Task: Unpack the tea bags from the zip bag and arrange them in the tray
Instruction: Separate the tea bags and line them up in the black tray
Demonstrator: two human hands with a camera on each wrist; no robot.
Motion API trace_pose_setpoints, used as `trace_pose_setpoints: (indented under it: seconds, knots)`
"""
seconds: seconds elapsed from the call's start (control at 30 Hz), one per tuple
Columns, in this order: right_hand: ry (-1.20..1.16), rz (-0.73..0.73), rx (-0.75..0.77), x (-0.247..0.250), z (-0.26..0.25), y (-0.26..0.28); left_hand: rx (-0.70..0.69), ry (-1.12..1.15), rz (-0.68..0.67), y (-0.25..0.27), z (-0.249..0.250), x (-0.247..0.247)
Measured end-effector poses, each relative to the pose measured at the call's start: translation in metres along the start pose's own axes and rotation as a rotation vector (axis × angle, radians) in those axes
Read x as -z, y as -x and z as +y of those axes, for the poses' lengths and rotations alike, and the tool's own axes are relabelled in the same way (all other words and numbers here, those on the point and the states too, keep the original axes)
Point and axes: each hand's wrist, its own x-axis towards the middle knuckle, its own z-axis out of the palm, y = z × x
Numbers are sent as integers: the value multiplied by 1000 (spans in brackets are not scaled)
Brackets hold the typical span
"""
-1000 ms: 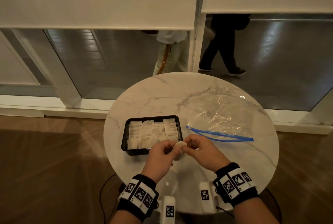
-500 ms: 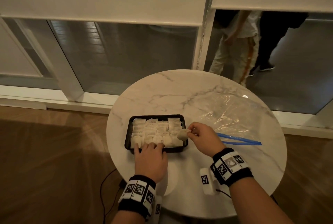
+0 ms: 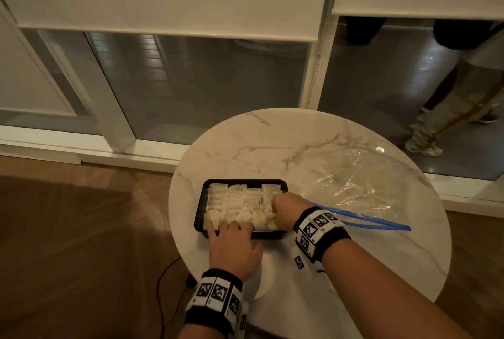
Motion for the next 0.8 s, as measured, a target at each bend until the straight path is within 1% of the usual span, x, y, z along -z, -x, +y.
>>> trace_pose_setpoints:
  seconds: [0.1,0.2,0.3,0.33,0.43,0.53,0.67,0.8]
  knots:
    - [42,58,7,-1,-2,0,0,-2,40,1,0,1]
    - [7,144,-5,3,0,5,-15,28,76,1,1,3]
    - [-12,239,-9,3,1,13,-16,22,58,-1,1,3]
    - [-1,249,2,1,1,15,-13,19,53,-2,1,2]
    - [99,190,115,-9,-1,22,-7,14,41,-4,2,2]
    - [122,135,184,-22,0,30,5,3,43,-5,3,0]
    - [88,149,187,-41,0,33,17,-10,63,-4,4,-2]
    - [67,174,164,-49,-4,36,17,-17,78,-3,3,-4]
